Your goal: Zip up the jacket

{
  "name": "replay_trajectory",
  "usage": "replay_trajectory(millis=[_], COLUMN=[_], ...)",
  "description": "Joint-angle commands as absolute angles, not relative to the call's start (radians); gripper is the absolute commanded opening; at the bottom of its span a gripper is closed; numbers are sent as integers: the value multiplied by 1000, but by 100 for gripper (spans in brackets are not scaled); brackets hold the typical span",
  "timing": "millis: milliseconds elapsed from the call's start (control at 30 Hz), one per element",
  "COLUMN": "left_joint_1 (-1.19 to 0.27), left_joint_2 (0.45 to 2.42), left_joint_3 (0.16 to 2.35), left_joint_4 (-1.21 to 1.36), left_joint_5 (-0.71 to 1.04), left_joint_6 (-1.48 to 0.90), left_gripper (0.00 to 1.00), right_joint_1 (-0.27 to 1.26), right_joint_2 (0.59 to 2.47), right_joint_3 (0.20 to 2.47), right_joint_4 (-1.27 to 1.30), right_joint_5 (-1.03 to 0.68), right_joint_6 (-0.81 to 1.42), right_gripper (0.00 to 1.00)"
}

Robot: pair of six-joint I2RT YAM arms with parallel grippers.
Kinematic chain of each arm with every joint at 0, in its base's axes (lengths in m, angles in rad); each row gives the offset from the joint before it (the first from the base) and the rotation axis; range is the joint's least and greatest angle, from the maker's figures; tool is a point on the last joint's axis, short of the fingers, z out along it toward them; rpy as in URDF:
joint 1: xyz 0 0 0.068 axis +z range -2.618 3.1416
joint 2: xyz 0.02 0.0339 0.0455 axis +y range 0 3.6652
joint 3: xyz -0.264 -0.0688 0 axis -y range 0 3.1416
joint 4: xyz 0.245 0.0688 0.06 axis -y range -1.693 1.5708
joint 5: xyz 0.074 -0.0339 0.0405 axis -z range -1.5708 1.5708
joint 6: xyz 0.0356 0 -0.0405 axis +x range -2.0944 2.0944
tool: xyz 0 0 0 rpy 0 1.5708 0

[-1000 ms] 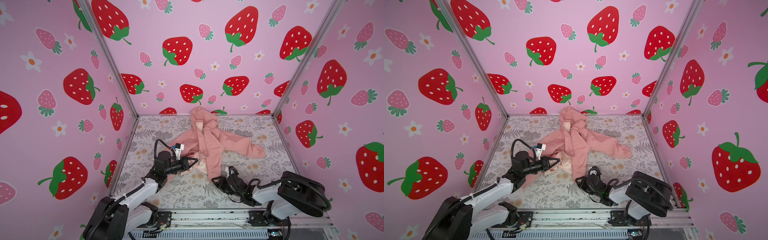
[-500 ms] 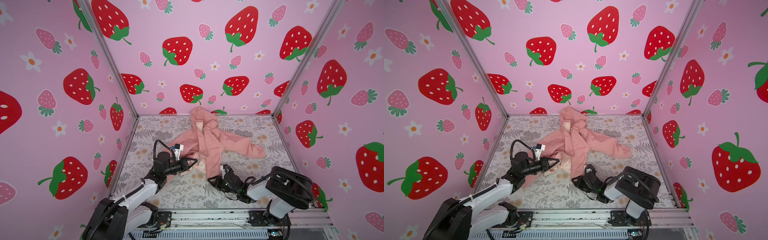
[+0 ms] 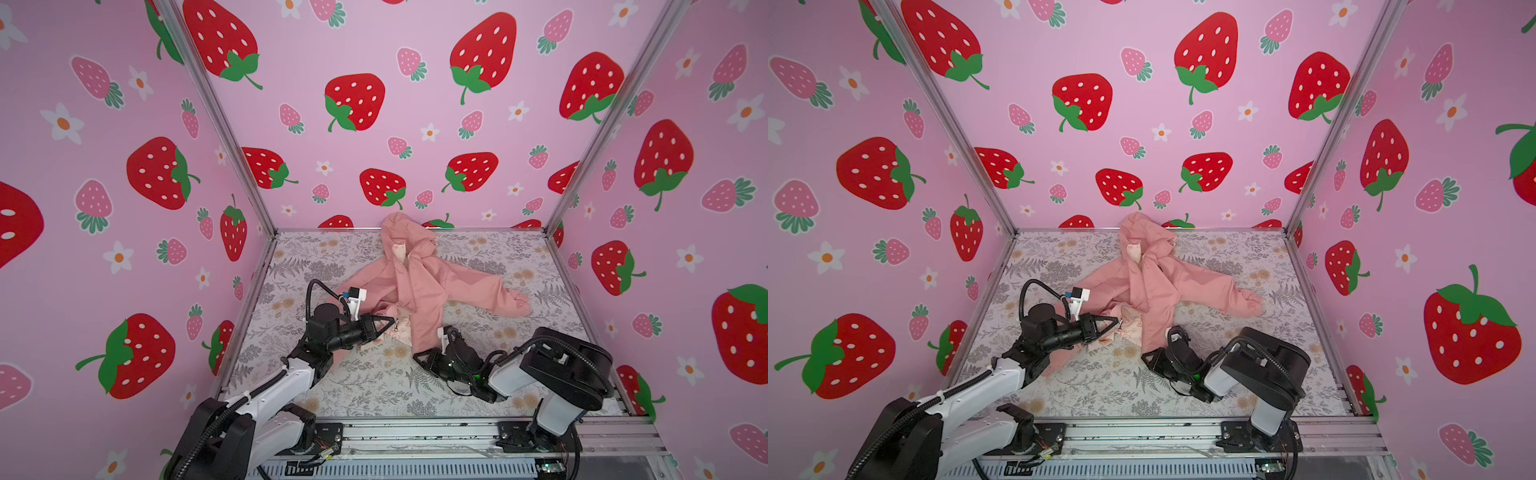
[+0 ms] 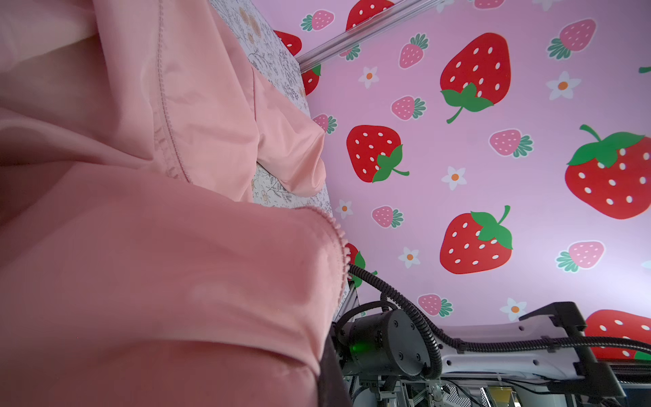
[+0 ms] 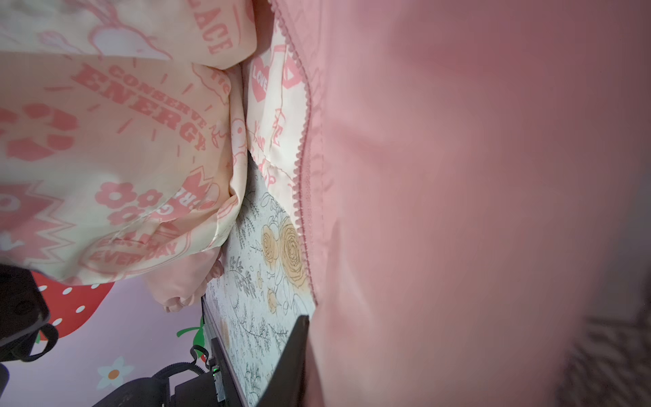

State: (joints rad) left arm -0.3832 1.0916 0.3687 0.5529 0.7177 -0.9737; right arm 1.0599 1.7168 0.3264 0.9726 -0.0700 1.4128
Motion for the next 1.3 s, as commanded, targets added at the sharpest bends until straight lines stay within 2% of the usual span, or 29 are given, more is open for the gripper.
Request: replay_trajectory(millis=[0, 200, 300, 433, 600, 667, 767, 900, 1033, 1167, 1267], left_joint_1=[-375, -373, -369, -364, -359, -358, -359, -358, -358, -357, -350], left_joint_2=[1072, 1067, 1068, 1061, 1041, 1037, 1042, 1039, 1013, 1012, 1035], left_joint_3=[361, 360, 362, 372, 412, 446, 495, 535, 528, 579, 614], left_joint_4=[565, 557, 557, 524, 421, 353, 280, 168, 202, 98, 62], left_joint_5=[728, 727, 727, 726, 709, 708, 701, 616, 602, 569, 634], left_joint_6=[-982, -980, -981, -970, -928, -896, -855, -821, -765, -694, -673], left_gripper=[0, 0, 0, 0, 0, 0, 0, 0, 0, 0, 0], right_joint_1=[1052, 1048, 1045, 1036, 1030, 1025, 1022, 1004, 1001, 998, 978], right_joint_2=[1739, 1748, 1744, 1719, 1650, 1637, 1620, 1594, 1556, 1514, 1513], right_joint_3=[346, 339, 337, 350, 444, 526, 577, 571, 558, 539, 553], right_joint_4=[1000, 1014, 1008, 944, 639, 422, 275, 280, 296, 311, 341], right_joint_5=[-79, -90, -93, -95, -47, 1, 90, 86, 110, 127, 12], right_joint_6=[1410, 1409, 1396, 1340, 1209, 1145, 1127, 1106, 1074, 1063, 980], right_gripper=[13, 6, 0, 0, 0, 0, 0, 0, 0, 0, 0])
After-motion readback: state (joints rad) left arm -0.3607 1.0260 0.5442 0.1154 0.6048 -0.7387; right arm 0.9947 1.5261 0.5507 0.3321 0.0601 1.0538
